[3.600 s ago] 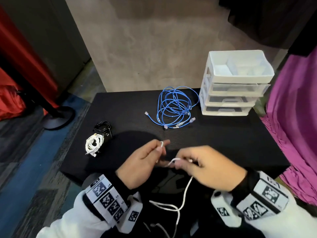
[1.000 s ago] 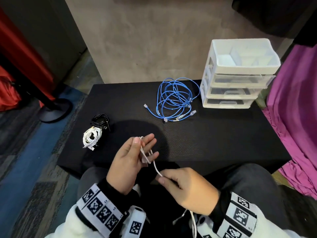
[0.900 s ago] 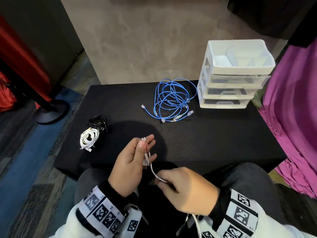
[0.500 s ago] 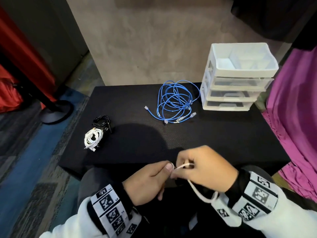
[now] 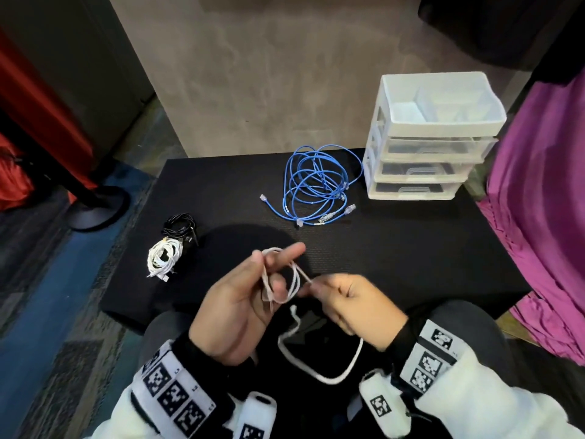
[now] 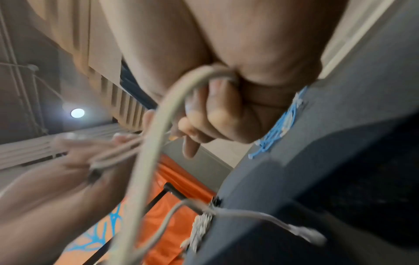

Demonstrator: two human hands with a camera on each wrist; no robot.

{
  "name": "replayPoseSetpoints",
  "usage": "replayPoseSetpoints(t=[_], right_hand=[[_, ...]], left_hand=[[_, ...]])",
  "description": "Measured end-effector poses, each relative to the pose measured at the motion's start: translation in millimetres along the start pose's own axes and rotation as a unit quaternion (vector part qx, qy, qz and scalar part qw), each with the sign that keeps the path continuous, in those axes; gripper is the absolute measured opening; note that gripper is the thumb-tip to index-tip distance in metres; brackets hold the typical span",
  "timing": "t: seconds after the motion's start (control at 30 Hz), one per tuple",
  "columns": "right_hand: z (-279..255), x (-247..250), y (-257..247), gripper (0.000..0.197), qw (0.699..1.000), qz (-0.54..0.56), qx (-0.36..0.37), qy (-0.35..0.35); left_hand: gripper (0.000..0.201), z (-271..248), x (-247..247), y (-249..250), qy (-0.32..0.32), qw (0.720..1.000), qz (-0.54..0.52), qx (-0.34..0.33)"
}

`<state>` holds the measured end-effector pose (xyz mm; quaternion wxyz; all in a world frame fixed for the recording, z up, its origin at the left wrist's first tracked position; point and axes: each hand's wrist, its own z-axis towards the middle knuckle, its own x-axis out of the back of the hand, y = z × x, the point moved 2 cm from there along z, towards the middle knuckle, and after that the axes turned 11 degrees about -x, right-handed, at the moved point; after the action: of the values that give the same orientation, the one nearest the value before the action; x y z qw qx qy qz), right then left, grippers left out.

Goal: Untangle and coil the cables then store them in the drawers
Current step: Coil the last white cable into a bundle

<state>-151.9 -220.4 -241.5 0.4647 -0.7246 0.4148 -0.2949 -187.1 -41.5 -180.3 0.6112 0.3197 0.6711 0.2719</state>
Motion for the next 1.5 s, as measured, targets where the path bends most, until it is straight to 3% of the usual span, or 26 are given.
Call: replayPoseSetpoints(t=[0.1, 0.2, 0.27, 0.33, 0.47, 0.5, 0.53, 0.6, 0.73, 0.8, 0.9, 1.03, 1.1, 1.17, 1.23, 1.33, 1.43, 1.5], right_hand=[[-8, -25, 10, 0.024, 0.999, -0.008, -0.014, -0.028], [-20, -37, 10, 0.024, 0.998, -0.052, -0.008, -0.044], [-29, -40, 10, 0.022, 0.994, -0.086, 0.010, -0.061], [-39, -39, 4, 0.020, 0.988, -0.134, 0.032, -0.071], [-45, -20, -25, 0.017, 0.962, -0.240, 0.114, -0.063], [-41, -10, -31, 0.015, 0.957, -0.260, 0.122, -0.039], [-36, 2, -37, 0.013, 0.956, -0.265, 0.123, -0.011], [-27, 24, -47, 0.008, 0.959, -0.249, 0.126, 0.045], [-8, 45, -50, 0.008, 0.965, -0.215, 0.130, 0.079], [-1, 44, -41, 0.020, 0.966, -0.201, 0.135, 0.096], [2, 29, -19, 0.020, 0.972, -0.166, 0.124, 0.107], [-11, -13, 4, 0.022, 0.974, -0.179, 0.106, 0.084], [-19, -28, 8, 0.017, 0.975, -0.180, 0.106, 0.078], [-24, -39, 8, 0.014, 0.978, -0.178, 0.087, 0.062], [-29, -46, 8, 0.015, 0.986, -0.161, 0.044, 0.027], [-37, -49, 3, 0.017, 0.989, -0.145, 0.006, -0.017], [-43, -39, -7, 0.015, 0.986, -0.161, 0.025, -0.042], [-47, -30, -13, 0.013, 0.983, -0.170, 0.033, -0.058]], left_hand=[[0.028, 10, 7, -1, 0.038, 0.994, 0.072, -0.068], [0.024, 20, 20, -4, 0.086, 0.958, 0.224, -0.159], [0.022, 26, 30, -3, 0.077, 0.925, 0.310, -0.203], [0.021, 29, 39, -6, 0.031, 0.874, 0.429, -0.226], [0.041, 20, 51, -22, -0.083, 0.715, 0.668, -0.189], [0.043, 15, 52, -25, -0.106, 0.708, 0.678, -0.168], [0.045, 10, 50, -26, -0.130, 0.731, 0.656, -0.136], [0.038, -1, 38, -29, -0.174, 0.812, 0.554, -0.058], [0.034, -11, 8, -19, -0.227, 0.892, 0.391, -0.022], [0.033, -10, -1, -10, -0.208, 0.927, 0.308, -0.037], [0.035, -7, -10, 2, -0.154, 0.974, 0.164, -0.029], [0.043, -2, -6, 0, -0.055, 0.993, 0.107, -0.021], [0.043, 3, -2, -7, -0.003, 0.994, 0.101, -0.033], [0.030, 6, 0, -14, 0.044, 0.991, 0.106, -0.063], [0.025, 9, 3, -21, 0.064, 0.974, 0.179, -0.122], [0.030, 11, 12, -29, 0.000, 0.897, 0.385, -0.218], [0.049, 10, 26, -32, -0.091, 0.795, 0.557, -0.224], [0.048, 8, 31, -28, -0.114, 0.742, 0.625, -0.214]])
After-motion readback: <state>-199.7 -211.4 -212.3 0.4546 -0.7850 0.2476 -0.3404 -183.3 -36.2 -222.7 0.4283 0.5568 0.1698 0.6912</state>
